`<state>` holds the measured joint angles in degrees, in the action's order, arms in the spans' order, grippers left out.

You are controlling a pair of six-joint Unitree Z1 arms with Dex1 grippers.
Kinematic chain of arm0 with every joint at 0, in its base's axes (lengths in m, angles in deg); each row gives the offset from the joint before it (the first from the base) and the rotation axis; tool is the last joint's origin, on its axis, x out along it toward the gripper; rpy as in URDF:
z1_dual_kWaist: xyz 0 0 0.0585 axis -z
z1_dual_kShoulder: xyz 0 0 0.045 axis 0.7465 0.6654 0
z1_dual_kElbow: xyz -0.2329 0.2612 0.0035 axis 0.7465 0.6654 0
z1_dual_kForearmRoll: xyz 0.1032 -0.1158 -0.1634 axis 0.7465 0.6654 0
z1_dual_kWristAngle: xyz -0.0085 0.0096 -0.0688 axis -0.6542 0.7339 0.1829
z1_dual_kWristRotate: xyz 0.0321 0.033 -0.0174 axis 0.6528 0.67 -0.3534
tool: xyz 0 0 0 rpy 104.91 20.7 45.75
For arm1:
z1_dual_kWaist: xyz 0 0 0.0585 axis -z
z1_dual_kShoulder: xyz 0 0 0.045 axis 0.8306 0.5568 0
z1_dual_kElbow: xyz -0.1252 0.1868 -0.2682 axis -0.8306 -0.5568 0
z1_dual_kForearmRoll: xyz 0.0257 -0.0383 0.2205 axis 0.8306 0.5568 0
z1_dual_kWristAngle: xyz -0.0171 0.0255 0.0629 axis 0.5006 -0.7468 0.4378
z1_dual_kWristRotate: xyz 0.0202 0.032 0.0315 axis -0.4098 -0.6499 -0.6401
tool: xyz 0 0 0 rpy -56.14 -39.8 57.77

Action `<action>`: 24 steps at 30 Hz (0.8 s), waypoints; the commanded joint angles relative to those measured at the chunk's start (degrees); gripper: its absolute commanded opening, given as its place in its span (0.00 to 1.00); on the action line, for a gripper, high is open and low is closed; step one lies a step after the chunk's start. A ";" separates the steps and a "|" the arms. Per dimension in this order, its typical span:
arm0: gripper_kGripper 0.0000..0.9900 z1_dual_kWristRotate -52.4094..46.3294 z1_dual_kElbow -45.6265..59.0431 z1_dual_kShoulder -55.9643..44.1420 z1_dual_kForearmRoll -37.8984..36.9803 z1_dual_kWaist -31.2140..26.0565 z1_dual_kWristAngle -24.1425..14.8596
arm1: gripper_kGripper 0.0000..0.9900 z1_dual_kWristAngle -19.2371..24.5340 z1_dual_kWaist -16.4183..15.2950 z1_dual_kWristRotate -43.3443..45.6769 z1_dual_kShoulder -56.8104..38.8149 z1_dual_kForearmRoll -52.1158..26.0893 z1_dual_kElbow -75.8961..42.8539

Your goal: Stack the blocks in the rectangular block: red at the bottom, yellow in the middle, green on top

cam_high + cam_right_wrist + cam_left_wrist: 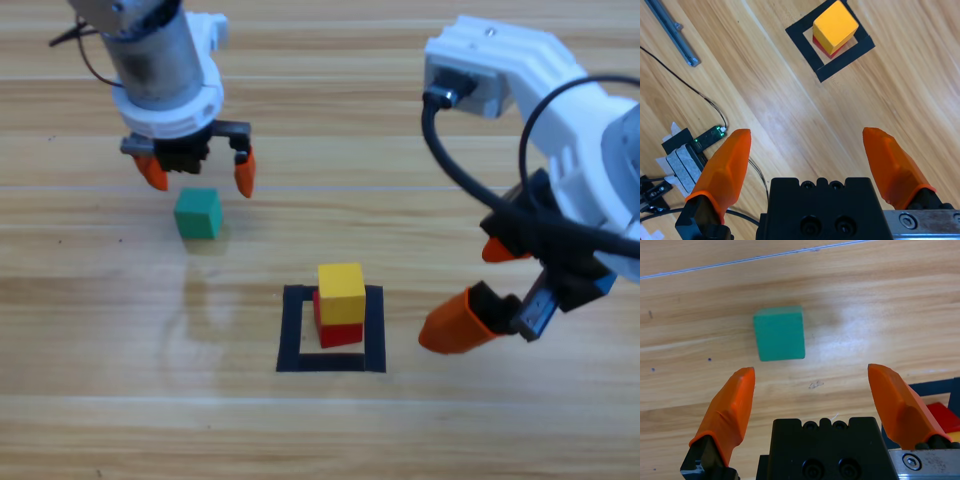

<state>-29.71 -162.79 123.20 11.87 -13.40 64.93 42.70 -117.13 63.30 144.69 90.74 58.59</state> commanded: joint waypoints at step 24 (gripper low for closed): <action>0.95 0.41 -5.79 9.91 1.81 -2.28 -1.27 | 1.00 -1.08 -0.82 0.28 0.51 -0.86 -1.97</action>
<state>-30.34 -169.27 130.61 13.21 -14.61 62.98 42.62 -117.17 63.28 145.00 90.74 58.01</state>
